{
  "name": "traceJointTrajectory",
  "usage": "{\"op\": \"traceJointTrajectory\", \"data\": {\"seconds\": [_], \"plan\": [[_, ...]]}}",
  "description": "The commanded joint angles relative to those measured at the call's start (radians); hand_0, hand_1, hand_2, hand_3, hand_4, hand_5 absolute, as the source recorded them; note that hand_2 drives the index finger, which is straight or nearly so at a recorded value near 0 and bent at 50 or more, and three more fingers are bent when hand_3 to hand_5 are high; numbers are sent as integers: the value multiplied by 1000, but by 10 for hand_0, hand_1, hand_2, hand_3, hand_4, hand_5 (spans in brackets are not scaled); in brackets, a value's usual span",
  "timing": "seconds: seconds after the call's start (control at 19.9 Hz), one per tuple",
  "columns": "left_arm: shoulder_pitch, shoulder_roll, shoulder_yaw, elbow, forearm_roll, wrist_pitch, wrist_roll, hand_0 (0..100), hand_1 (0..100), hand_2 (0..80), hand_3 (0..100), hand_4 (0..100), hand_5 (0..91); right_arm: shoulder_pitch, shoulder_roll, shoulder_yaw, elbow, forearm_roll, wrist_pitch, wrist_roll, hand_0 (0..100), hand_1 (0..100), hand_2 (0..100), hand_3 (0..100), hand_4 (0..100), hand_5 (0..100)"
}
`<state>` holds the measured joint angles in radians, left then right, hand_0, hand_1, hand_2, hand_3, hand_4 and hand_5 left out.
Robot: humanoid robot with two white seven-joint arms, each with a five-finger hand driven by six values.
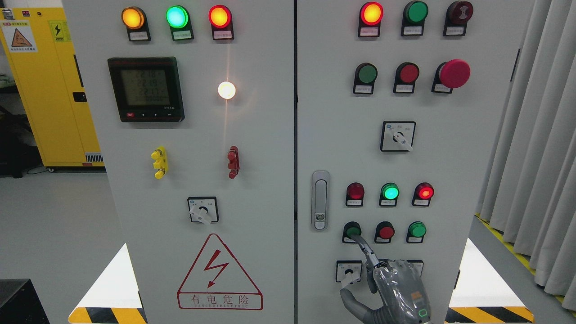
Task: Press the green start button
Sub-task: 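Press the green push button with the right hand's fingertip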
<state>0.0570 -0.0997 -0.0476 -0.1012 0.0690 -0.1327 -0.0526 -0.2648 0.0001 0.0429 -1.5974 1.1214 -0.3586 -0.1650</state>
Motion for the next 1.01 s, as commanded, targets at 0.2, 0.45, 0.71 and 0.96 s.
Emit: {"op": "traceJointTrajectory", "data": {"seconds": [0.2,0.45,0.71,0.96], "plan": [[0,0,0,0,0,-1,0,120,556,0,0,0,0,-7,-3,-3,21,-2,1,2,264,735,0,987,969,1000],[0,0,0,0,0,-1,0,120,556,0,0,0,0,1,-3,-3,7,-9,-3,-5,266,735,0,987,969,1000],[0,0,0,0,0,-1,0,120,556,0,0,0,0,36,-3,6,-51,-110,-6,-15,275,722,0,987,969,1000],[0,0,0,0,0,-1,0,120,556,0,0,0,0,78,-3,11,-81,-169,-16,-34,278,701,0,986,965,1000]]}}
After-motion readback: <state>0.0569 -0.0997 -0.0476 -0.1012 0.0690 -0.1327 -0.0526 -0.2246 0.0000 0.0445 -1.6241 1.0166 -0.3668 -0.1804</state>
